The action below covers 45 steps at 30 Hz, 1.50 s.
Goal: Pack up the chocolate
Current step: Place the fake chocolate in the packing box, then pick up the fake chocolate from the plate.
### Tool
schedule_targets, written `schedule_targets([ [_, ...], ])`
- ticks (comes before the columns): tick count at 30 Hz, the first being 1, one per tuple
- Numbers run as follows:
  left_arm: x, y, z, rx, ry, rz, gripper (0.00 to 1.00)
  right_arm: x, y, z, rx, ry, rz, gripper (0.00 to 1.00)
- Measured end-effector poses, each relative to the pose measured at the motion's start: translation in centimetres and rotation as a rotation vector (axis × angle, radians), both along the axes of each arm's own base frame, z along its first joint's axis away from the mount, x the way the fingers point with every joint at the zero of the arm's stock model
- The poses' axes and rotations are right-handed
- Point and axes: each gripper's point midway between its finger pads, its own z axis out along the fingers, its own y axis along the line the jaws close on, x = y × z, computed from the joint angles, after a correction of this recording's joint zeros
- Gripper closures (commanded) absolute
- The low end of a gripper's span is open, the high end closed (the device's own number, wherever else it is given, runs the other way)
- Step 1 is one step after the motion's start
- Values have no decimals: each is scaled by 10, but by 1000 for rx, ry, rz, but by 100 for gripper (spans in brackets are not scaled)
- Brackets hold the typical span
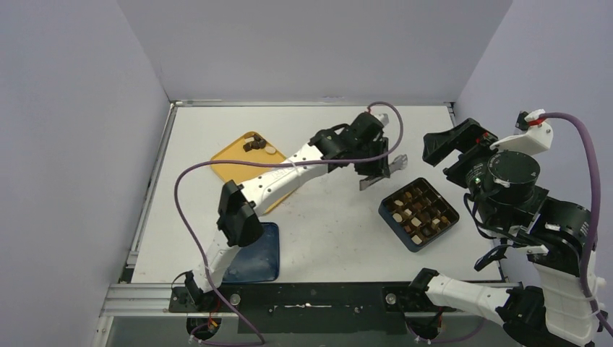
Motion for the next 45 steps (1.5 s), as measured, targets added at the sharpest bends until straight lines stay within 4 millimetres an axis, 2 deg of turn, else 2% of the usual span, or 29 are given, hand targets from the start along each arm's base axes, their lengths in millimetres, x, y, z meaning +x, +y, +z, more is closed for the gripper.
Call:
schedule_targets([
  [3, 23, 41, 21, 27, -42, 91, 70, 4, 6, -5, 0, 5, 10, 0],
  [5, 42, 77, 33, 55, -69, 172, 70, 7, 13, -9, -1, 12, 22, 0],
  [9, 77, 151, 38, 131, -90, 340, 70, 14, 24, -18, -5, 27, 43, 0],
  [12, 96, 208, 24, 221, -72, 456, 70, 19, 32, -20, -4, 25, 55, 0],
  [15, 100, 253, -2, 323, -27, 526, 69, 25, 39, -21, -6, 17, 64, 0],
  [18, 97, 286, -30, 417, 33, 561, 69, 31, 46, -19, -14, 9, 72, 0],
  [21, 93, 311, -50, 489, 78, 586, 68, 37, 52, -19, -29, 6, 78, 0],
  [24, 93, 328, -57, 533, 91, 604, 66, 42, 57, -20, -46, 7, 81, 0],
  [27, 97, 336, -57, 547, 85, 622, 63, 44, 58, -20, -58, 6, 84, 0],
  [34, 97, 355, -73, 582, 108, 625, 61, 43, 56, -18, -70, -3, 85, 0],
  [39, 111, 360, -73, 559, 86, 628, 60, 45, 56, -17, -75, -6, 80, 0],
  [45, 125, 360, -85, 541, 94, 612, 59, 45, 56, -16, -75, -8, 78, 0],
])
